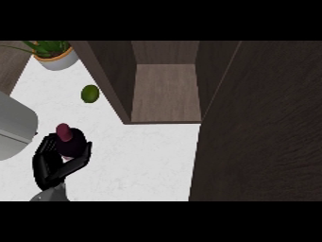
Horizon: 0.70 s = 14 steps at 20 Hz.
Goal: Pick up the wine, place it into the cabinet and close the cabinet
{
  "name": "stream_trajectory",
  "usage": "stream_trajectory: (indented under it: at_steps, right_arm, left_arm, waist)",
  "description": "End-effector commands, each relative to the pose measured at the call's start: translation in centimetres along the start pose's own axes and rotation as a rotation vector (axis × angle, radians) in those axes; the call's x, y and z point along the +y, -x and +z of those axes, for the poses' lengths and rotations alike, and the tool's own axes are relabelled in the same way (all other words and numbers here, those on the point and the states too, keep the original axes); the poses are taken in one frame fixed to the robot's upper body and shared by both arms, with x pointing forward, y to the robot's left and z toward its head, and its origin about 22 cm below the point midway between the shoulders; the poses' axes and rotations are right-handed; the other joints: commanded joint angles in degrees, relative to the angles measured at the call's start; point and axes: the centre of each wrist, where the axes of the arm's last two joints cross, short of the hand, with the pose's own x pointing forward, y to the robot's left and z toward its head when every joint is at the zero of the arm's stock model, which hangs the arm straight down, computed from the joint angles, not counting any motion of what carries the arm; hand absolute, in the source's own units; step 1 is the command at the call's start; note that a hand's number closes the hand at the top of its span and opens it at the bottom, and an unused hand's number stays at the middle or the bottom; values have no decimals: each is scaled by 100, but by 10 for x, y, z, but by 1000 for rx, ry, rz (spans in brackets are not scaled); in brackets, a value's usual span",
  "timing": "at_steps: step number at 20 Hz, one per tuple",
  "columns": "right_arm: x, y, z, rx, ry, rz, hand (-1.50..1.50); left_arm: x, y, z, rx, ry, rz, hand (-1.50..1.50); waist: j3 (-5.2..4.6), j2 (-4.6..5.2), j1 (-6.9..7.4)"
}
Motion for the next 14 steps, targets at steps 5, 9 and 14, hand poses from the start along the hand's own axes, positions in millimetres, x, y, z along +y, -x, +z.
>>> stream_trajectory:
  at_steps: [5,9,14]
  right_arm:
    - [0,-20,22,-47,-17,-20,-150]
    - [-7,-22,26,-30,-7,-23,-150]
    - [3,-8,21,-36,-3,-27,-150]
  left_arm:
    - [23,-13,-10,70,517,67,150]
    - [31,-32,-24,-54,533,42,150]
    - [-1,-62,-50,-145,521,80,150]
  waist:
    - [-22,-6,-17]
    - [-18,6,43]
    - [-17,6,47]
